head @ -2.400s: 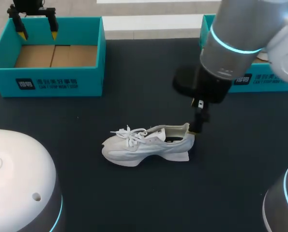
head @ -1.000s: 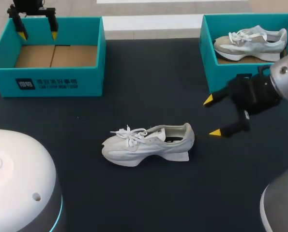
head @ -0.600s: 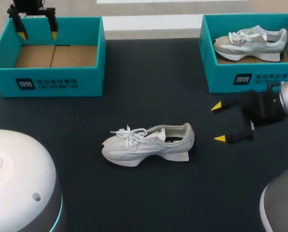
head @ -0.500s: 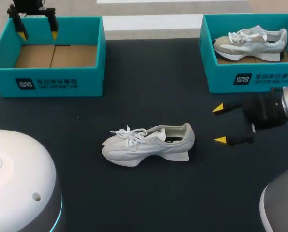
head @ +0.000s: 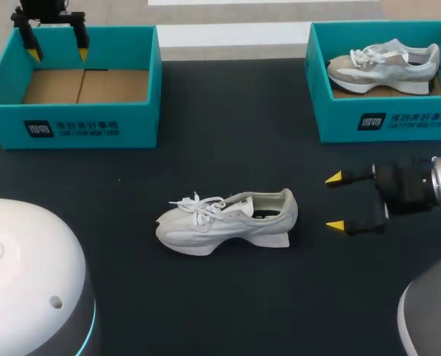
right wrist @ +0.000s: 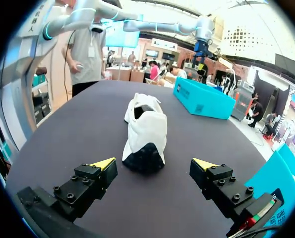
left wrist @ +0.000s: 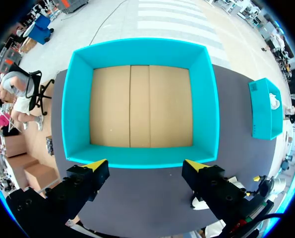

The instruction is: Take the shoe out of the shoebox, open the shoe tongue, remove and reinsert the insole, then place the shoe into the shoebox

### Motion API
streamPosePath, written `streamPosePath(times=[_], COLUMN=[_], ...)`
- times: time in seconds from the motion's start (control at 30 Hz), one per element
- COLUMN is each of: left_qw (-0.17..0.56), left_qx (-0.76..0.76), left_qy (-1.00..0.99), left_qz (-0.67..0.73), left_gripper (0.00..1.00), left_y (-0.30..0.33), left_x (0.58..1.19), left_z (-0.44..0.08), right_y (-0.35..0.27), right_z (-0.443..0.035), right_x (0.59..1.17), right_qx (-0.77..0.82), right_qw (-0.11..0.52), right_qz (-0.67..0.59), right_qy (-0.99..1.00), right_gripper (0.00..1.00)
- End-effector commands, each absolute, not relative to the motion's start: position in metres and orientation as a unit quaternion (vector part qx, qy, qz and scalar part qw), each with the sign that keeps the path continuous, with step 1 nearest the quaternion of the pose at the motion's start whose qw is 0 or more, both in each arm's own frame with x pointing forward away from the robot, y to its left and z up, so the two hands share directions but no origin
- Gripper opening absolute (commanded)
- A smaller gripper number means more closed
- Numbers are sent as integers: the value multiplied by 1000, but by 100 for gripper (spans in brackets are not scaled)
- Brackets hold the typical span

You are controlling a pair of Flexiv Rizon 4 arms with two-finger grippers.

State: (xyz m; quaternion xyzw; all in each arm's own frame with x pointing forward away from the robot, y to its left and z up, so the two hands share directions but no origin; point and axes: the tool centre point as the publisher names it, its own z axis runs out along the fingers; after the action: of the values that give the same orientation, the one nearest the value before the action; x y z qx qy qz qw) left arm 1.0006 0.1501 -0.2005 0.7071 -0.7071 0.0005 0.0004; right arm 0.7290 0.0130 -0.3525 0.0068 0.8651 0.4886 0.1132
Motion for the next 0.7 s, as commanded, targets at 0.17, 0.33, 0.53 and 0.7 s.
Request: streamPosePath(times=[0.17, 0.33, 0.53, 0.7], left_qw=[0, 0, 0, 0], left_qx=[707, 707, 707, 707], left_qy=[-707, -707, -707, -707], left_qz=[0, 0, 0, 0], left_gripper=[100, 100, 100, 100], left_y=[150, 150, 150, 150], left_x=[1000, 1000, 1000, 1000], left_z=[-200, -200, -200, -200], right_y=[14, 14, 14, 14], right_z=[-351, -351, -351, -357], right_x=[730, 730, 730, 732], right_qx=[7, 7, 7, 12], right_qw=[112, 112, 112, 102], right_qz=[486, 486, 486, 484], right_qy=[867, 867, 867, 869], right_gripper=[100, 100, 100, 100])
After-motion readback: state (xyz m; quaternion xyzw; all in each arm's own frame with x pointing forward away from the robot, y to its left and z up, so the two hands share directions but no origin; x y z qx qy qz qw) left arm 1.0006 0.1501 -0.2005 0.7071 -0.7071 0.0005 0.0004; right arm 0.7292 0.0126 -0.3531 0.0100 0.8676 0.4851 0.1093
